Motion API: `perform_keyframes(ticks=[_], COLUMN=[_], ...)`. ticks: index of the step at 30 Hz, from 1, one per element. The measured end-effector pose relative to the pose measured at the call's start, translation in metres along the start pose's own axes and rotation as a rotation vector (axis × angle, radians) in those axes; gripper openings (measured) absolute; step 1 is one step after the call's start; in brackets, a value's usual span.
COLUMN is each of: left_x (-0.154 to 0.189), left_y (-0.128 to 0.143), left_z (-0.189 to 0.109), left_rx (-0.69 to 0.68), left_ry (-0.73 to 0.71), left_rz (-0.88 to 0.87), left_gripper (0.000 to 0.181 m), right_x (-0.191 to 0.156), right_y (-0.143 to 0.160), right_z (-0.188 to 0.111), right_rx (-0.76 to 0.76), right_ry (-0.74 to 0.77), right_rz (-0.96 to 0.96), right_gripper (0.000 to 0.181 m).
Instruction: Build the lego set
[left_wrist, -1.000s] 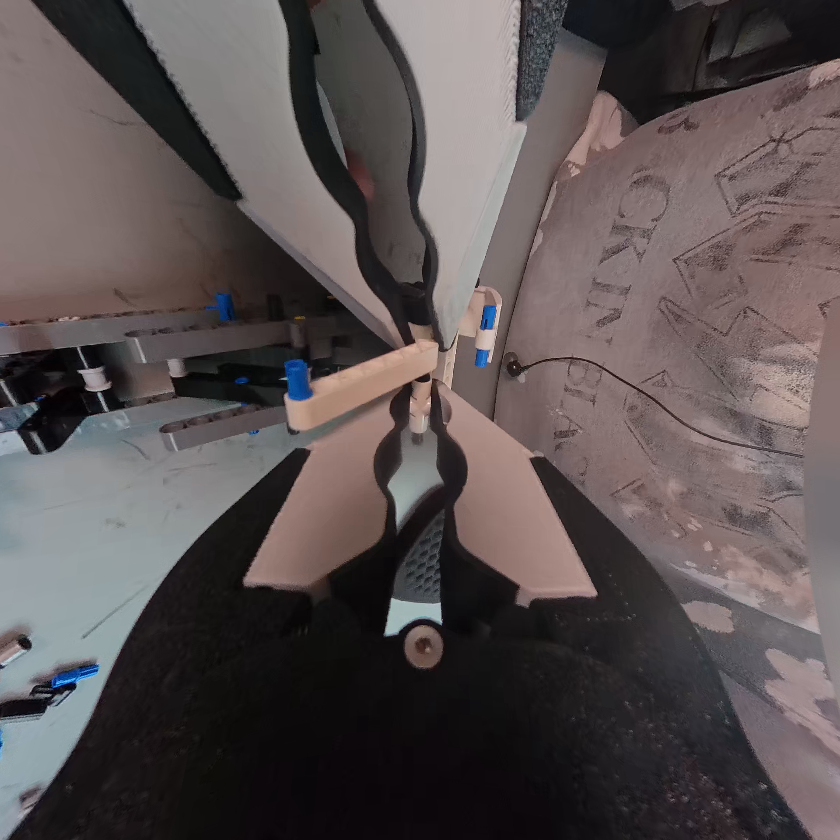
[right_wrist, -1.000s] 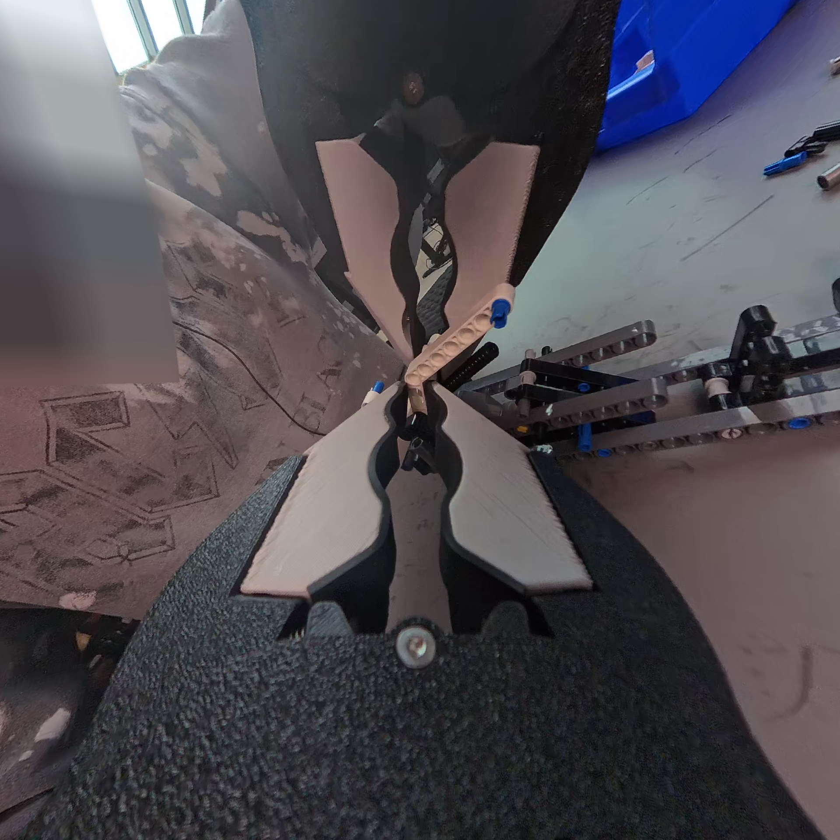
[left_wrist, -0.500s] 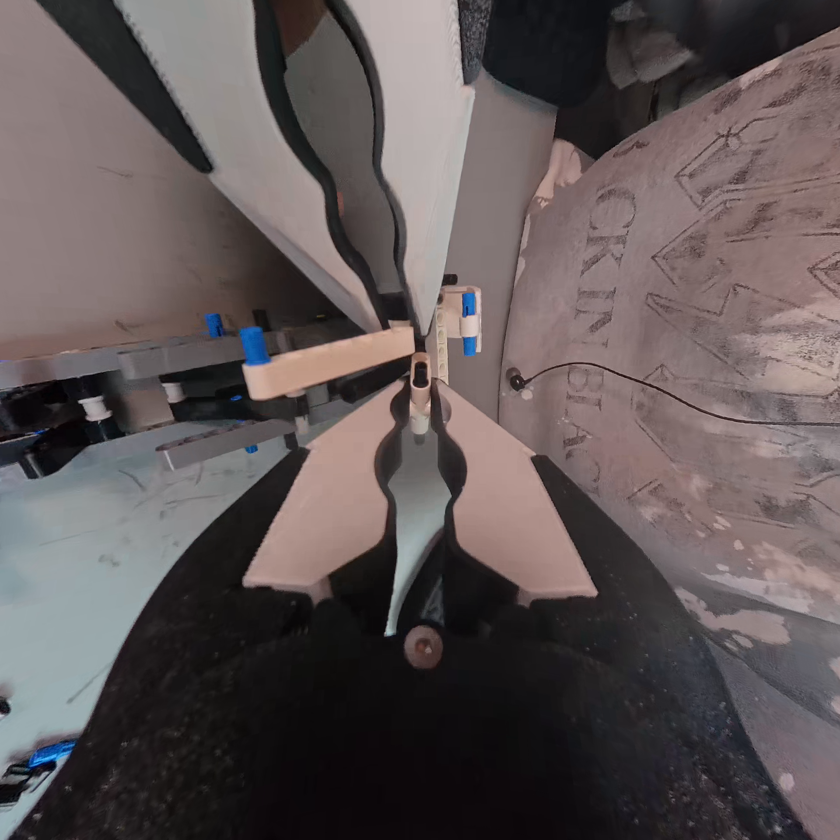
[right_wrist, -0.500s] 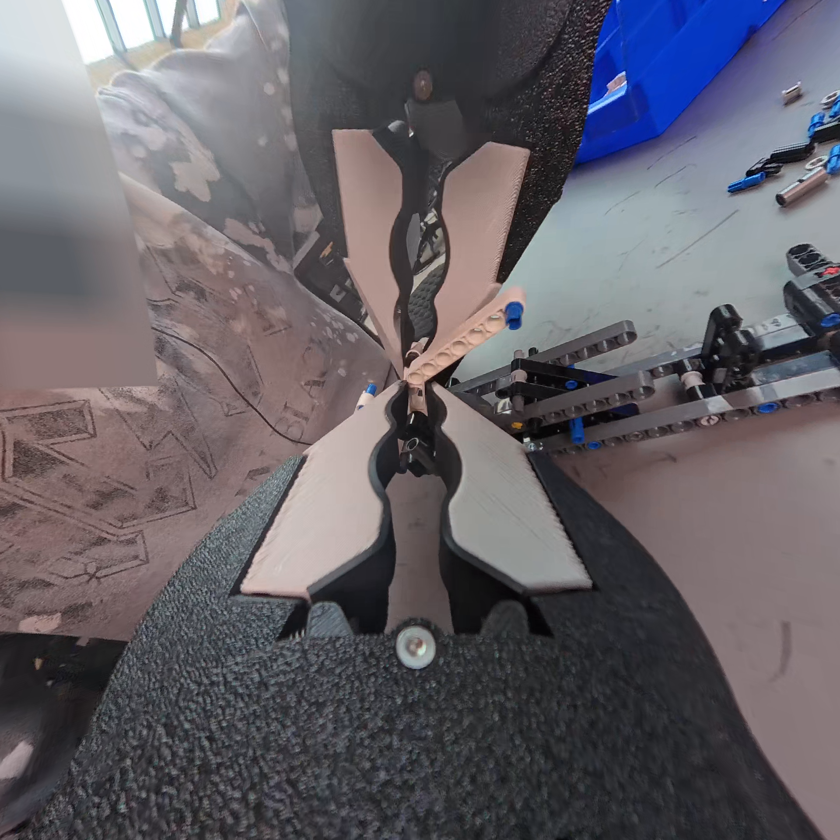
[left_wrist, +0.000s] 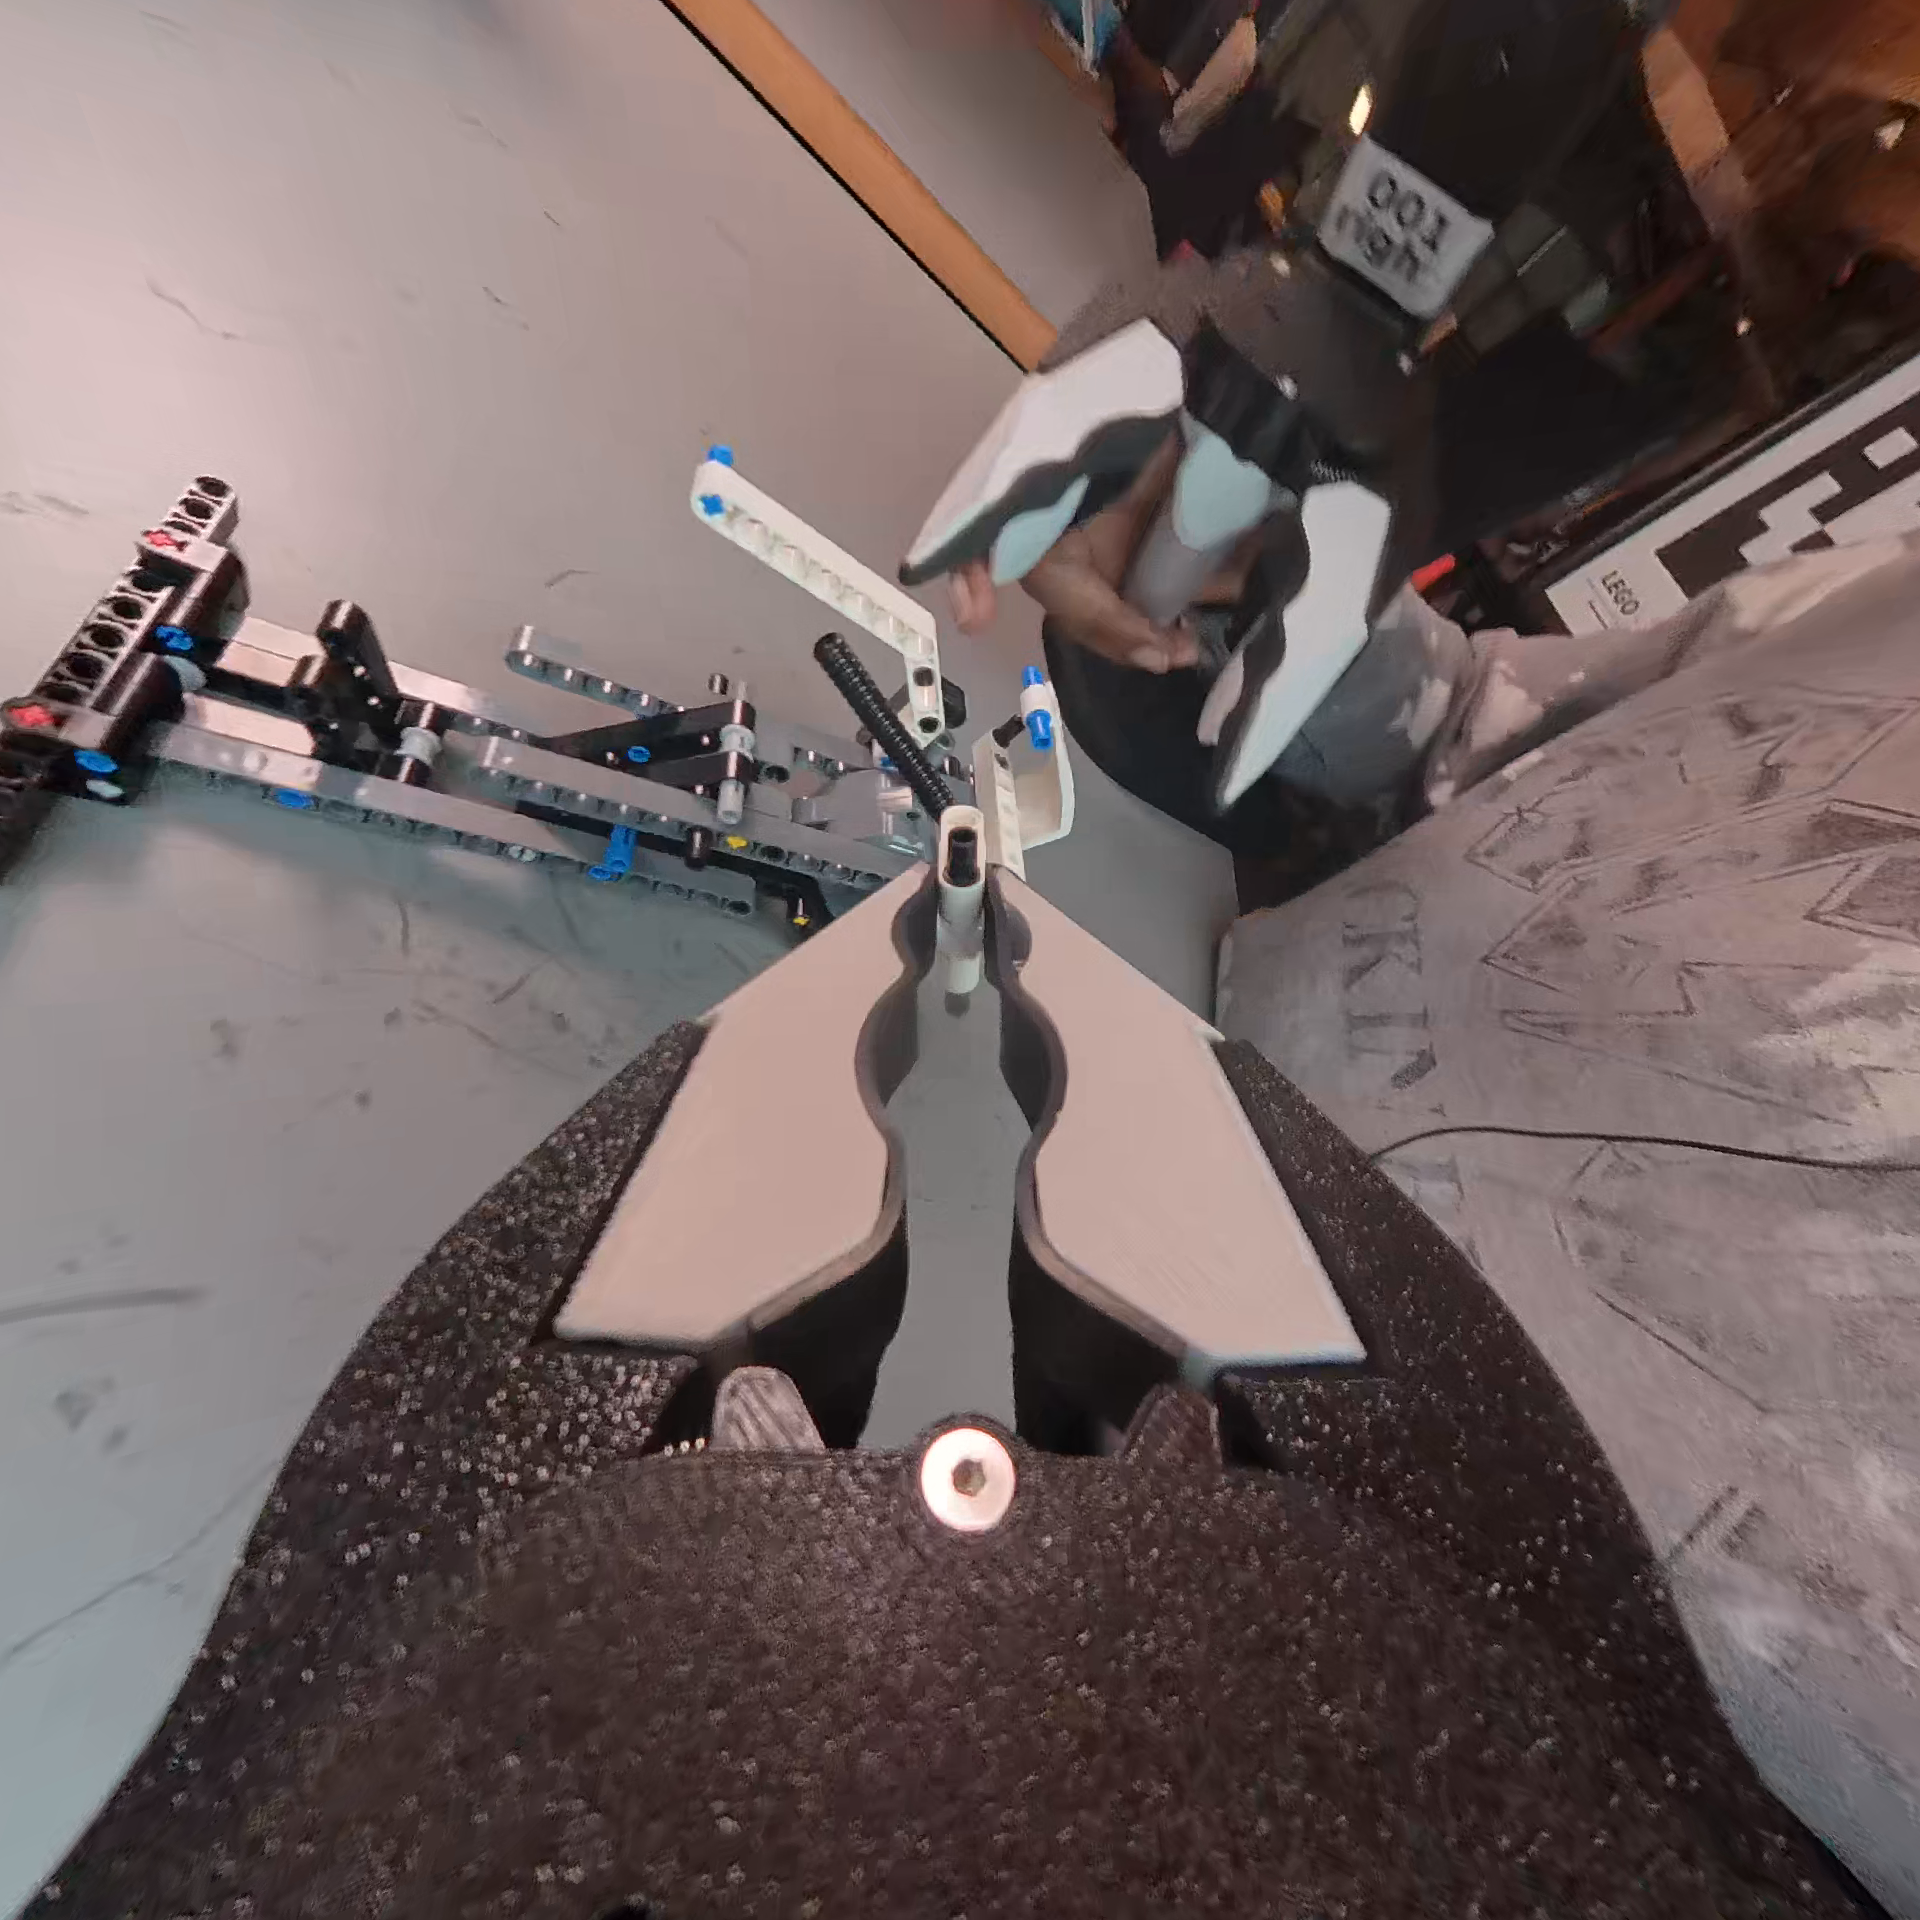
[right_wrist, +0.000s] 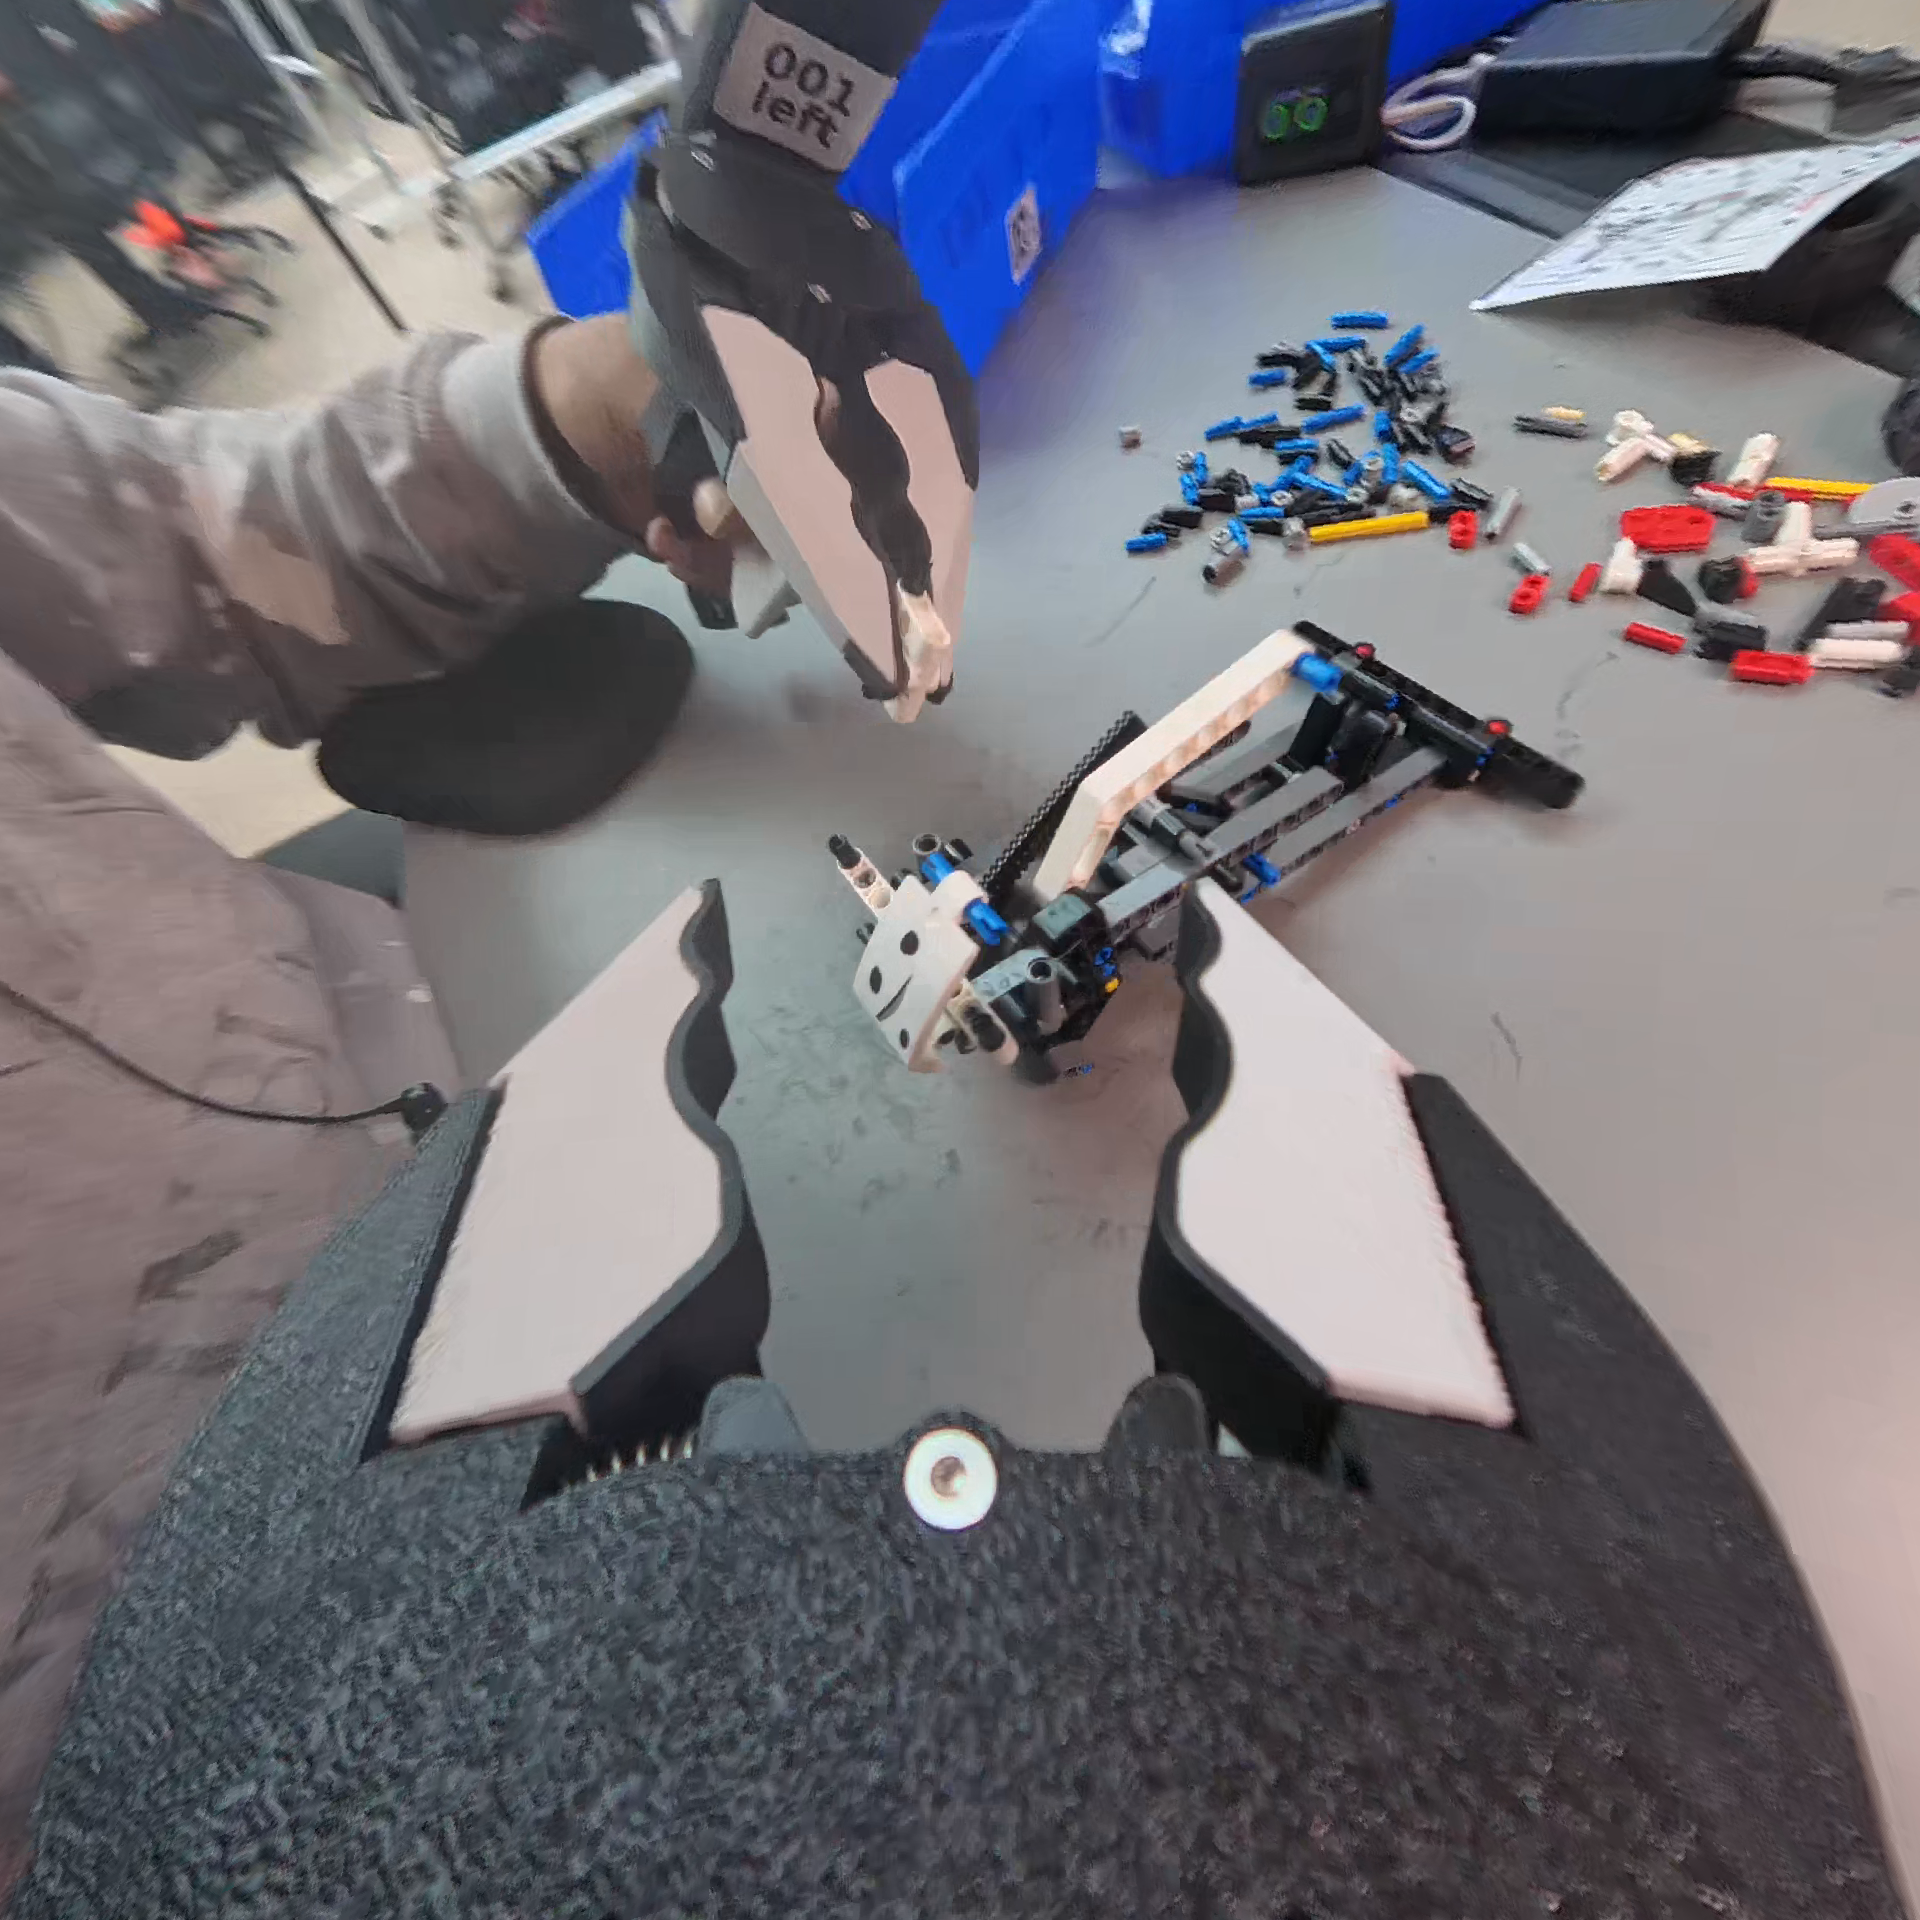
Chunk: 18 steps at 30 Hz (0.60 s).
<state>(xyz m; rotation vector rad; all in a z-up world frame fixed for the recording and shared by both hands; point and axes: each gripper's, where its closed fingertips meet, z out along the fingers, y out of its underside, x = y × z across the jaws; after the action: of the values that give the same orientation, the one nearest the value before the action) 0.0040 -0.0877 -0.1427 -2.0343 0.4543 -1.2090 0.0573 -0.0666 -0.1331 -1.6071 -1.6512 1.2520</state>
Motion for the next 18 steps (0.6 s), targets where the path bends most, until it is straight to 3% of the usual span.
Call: perform_keyframes(ticks=[3, 4, 6, 11, 13, 16, 18], left_x=[-0.006, -0.005, 0.0, 0.007, 0.01, 0.014, 0.015], left_y=[-0.005, -0.007, -0.006, 0.004, 0.007, 0.012, 0.014], left_z=[-0.002, -0.002, -0.001, 0.008, 0.011, 0.016, 0.018], left_rx=[0.105, 0.128, 0.14, 0.099, 0.081, 0.053, 0.038], left_ry=[0.005, 0.019, 0.043, 0.053, 0.053, 0.05, 0.052], left_rz=[-0.065, -0.079, -0.083, -0.065, -0.045, -0.035, -0.024], left_gripper=[0.007, 0.007, 0.007, 0.007, 0.007, 0.008, 0.007], right_x=[0.0, -0.001, 0.004, 0.026, 0.039, 0.046, 0.033], right_y=[0.022, 0.027, 0.027, 0.034, 0.031, 0.014, -0.008], right_z=[0.022, 0.028, 0.028, 0.001, -0.01, -0.026, -0.036], right_rx=[-0.091, -0.107, -0.101, -0.177, -0.176, -0.142, -0.057], right_ry=[0.22, 0.248, 0.267, 0.197, 0.221, 0.306, 0.359], right_rz=[-0.021, -0.039, -0.052, -0.161, -0.2, -0.214, -0.297], right_gripper=[0.093, 0.088, 0.062, 0.048, 0.053, 0.066, 0.061])
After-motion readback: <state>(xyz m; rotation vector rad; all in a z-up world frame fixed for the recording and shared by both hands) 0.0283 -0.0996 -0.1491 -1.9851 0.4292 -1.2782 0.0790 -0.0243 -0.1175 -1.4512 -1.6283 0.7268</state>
